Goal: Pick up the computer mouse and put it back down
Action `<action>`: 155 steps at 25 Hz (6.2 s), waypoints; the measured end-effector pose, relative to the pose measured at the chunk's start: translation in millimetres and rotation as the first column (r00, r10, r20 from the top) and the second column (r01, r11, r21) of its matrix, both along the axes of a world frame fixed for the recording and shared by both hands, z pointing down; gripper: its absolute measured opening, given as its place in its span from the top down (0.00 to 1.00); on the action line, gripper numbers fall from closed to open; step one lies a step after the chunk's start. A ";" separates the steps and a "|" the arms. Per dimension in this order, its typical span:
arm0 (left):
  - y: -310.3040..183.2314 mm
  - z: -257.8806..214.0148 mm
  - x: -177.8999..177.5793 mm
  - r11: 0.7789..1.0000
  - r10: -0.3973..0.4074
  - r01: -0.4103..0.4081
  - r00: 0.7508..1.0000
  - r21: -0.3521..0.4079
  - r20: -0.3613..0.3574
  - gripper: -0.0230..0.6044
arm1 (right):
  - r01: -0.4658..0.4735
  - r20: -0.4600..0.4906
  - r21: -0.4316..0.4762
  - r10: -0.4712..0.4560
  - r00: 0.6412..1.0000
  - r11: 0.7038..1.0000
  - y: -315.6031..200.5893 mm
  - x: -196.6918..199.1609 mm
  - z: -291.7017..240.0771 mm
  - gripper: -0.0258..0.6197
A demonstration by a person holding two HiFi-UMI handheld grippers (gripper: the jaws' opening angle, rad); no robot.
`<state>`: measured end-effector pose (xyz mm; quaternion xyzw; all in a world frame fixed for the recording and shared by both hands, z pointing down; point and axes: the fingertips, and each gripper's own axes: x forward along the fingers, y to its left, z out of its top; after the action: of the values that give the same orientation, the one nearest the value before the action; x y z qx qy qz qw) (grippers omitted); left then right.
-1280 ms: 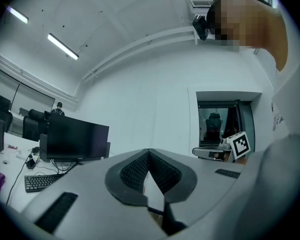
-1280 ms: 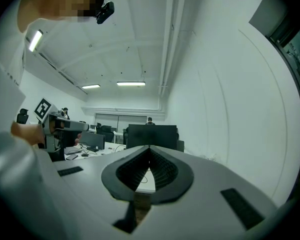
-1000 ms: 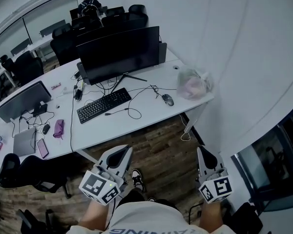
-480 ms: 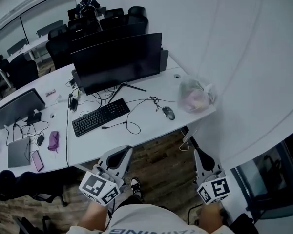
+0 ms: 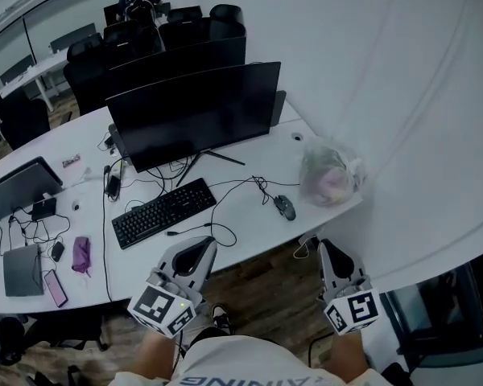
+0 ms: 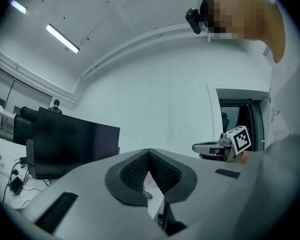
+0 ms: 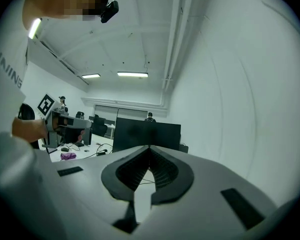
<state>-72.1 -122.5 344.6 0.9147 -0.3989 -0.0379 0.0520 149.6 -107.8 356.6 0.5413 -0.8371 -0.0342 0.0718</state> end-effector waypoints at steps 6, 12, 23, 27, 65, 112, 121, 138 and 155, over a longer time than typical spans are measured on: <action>-49.3 7.6 -16.1 1.000 -0.001 0.000 1.000 -0.031 -0.022 0.96 | -0.014 0.002 0.008 0.014 1.000 1.000 -56.8 -15.5 0.4 0.93; -85.5 8.9 -19.0 1.000 -0.020 0.019 0.999 -0.022 -0.027 0.96 | -0.044 0.020 -0.004 0.044 0.999 0.999 -96.1 -6.9 14.4 0.93; -120.4 25.2 20.5 0.985 -0.149 0.149 0.989 -0.086 0.005 0.96 | -0.023 0.015 -0.093 0.024 1.000 0.995 -173.4 47.3 63.9 0.92; -133.5 31.5 51.7 0.976 -0.182 0.186 0.982 -0.110 0.043 0.96 | -0.021 -0.004 -0.164 0.021 1.000 0.986 -212.1 83.7 101.7 0.84; -162.0 122.5 47.0 0.875 -0.300 0.320 0.947 -0.363 0.111 0.96 | -0.072 -0.227 -0.613 -0.088 0.970 0.787 -267.0 41.9 386.8 0.48; -127.0 -25.6 -14.4 0.928 -0.370 0.372 0.928 0.036 -0.041 0.96 | 0.101 0.062 0.166 -0.112 0.992 0.981 -238.5 -3.7 -36.5 0.49; -118.1 -28.7 -10.8 0.932 -0.356 0.358 0.934 0.055 -0.032 0.96 | 0.118 0.056 0.189 -0.131 0.990 0.975 -227.0 -6.7 -48.3 0.49; -108.0 -32.0 -9.6 0.929 -0.365 0.368 0.929 0.048 -0.059 0.96 | 0.136 0.035 0.164 -0.143 0.989 0.977 -224.0 -5.1 -39.6 0.48; -107.3 -18.4 -0.9 0.919 -0.395 0.395 0.919 -0.009 -0.011 0.96 | 0.097 -0.024 -0.057 -0.099 0.995 0.994 -266.4 16.0 60.3 0.48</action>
<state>-73.1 -229.8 326.2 0.8151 -0.5749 -0.0523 0.0487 165.6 -374.2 416.9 0.4968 -0.8622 -0.0216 0.0961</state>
